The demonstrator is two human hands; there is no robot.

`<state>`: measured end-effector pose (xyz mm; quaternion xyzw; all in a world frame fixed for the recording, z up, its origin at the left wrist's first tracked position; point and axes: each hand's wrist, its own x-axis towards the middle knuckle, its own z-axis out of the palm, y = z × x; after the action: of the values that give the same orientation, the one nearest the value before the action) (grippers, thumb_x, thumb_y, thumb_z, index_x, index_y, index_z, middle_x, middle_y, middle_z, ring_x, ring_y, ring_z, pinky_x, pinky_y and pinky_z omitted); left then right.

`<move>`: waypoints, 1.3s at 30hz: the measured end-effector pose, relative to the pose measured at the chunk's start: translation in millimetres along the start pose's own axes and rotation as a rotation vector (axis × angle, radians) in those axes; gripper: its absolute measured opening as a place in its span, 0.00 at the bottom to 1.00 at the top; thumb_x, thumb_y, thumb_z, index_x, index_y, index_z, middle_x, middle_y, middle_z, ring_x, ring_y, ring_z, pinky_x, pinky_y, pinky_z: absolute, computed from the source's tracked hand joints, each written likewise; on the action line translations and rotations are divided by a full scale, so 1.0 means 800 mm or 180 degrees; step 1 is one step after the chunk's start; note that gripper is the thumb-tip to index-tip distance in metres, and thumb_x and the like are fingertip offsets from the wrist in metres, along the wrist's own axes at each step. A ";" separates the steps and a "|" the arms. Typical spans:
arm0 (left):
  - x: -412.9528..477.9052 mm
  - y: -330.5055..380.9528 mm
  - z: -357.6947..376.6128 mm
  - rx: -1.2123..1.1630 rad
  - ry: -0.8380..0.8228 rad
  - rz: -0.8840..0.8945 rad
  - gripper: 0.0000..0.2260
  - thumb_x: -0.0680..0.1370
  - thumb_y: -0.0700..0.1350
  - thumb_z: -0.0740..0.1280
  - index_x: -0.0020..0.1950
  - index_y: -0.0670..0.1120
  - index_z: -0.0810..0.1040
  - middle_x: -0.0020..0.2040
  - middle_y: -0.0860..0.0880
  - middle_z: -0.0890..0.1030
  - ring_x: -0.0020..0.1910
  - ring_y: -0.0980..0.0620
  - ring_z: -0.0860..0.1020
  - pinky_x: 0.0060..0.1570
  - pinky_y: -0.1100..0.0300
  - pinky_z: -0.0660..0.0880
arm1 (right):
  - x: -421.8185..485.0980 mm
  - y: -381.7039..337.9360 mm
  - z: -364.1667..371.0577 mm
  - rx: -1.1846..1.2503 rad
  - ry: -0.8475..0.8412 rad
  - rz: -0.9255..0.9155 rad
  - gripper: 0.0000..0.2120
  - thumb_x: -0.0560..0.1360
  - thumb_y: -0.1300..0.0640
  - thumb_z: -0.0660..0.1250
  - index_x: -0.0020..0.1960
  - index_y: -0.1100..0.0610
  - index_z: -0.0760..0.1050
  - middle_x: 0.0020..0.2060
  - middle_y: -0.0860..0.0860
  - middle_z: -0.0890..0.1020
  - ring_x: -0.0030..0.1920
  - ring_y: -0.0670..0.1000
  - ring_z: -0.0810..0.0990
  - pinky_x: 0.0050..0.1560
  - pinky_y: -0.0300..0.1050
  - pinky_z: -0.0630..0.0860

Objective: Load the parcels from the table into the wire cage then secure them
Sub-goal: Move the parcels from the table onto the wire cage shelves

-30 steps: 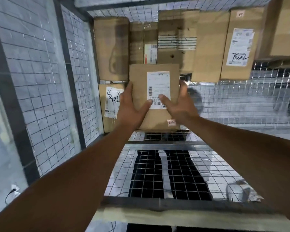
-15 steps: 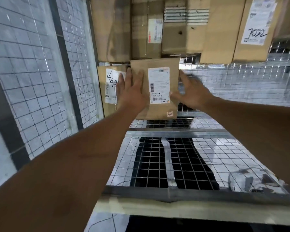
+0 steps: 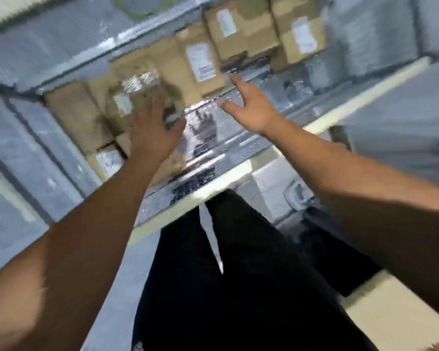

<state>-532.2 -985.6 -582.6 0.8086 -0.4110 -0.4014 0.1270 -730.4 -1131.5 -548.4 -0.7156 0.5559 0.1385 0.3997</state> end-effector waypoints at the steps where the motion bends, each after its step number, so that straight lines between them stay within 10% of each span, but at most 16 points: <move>1: -0.005 0.037 -0.007 -0.0103 0.0044 0.0230 0.34 0.82 0.62 0.64 0.83 0.49 0.59 0.83 0.41 0.59 0.81 0.39 0.56 0.79 0.44 0.53 | -0.026 0.008 -0.027 0.0187 0.0239 0.0092 0.37 0.81 0.38 0.65 0.84 0.50 0.56 0.81 0.56 0.62 0.81 0.56 0.59 0.77 0.48 0.55; 15: -0.209 0.527 0.133 0.0237 -0.1419 0.3059 0.30 0.81 0.56 0.69 0.79 0.42 0.68 0.77 0.39 0.69 0.78 0.41 0.65 0.78 0.47 0.58 | -0.513 0.273 -0.211 0.1526 0.3113 0.2341 0.34 0.82 0.45 0.67 0.82 0.58 0.60 0.78 0.60 0.67 0.79 0.58 0.64 0.79 0.48 0.58; 25: -0.450 0.660 0.350 0.0625 -0.2836 0.3988 0.33 0.80 0.64 0.65 0.82 0.52 0.62 0.82 0.48 0.61 0.82 0.47 0.57 0.79 0.46 0.58 | -0.776 0.383 -0.096 0.2635 0.4395 0.3608 0.34 0.80 0.40 0.66 0.82 0.48 0.60 0.80 0.50 0.65 0.80 0.51 0.62 0.79 0.53 0.60; 30: -0.525 0.684 0.414 0.0849 -0.3060 0.4284 0.32 0.81 0.61 0.66 0.80 0.49 0.65 0.80 0.45 0.64 0.81 0.47 0.59 0.79 0.50 0.59 | -0.824 0.428 -0.065 0.2842 0.4783 0.3683 0.33 0.81 0.44 0.68 0.82 0.52 0.61 0.79 0.50 0.66 0.62 0.26 0.62 0.67 0.33 0.59; 39: -0.576 0.757 0.526 0.0987 -0.3013 0.4144 0.30 0.81 0.60 0.66 0.81 0.54 0.63 0.81 0.47 0.61 0.79 0.45 0.62 0.75 0.46 0.65 | -0.829 0.533 -0.092 0.3390 0.4778 0.3758 0.37 0.79 0.35 0.64 0.82 0.45 0.57 0.80 0.51 0.63 0.79 0.54 0.63 0.77 0.58 0.63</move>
<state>-1347.1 -961.6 -279.2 0.1614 -0.8590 -0.4847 0.0345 -1362.4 -757.3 -253.2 0.0262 0.9022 -0.4214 0.0878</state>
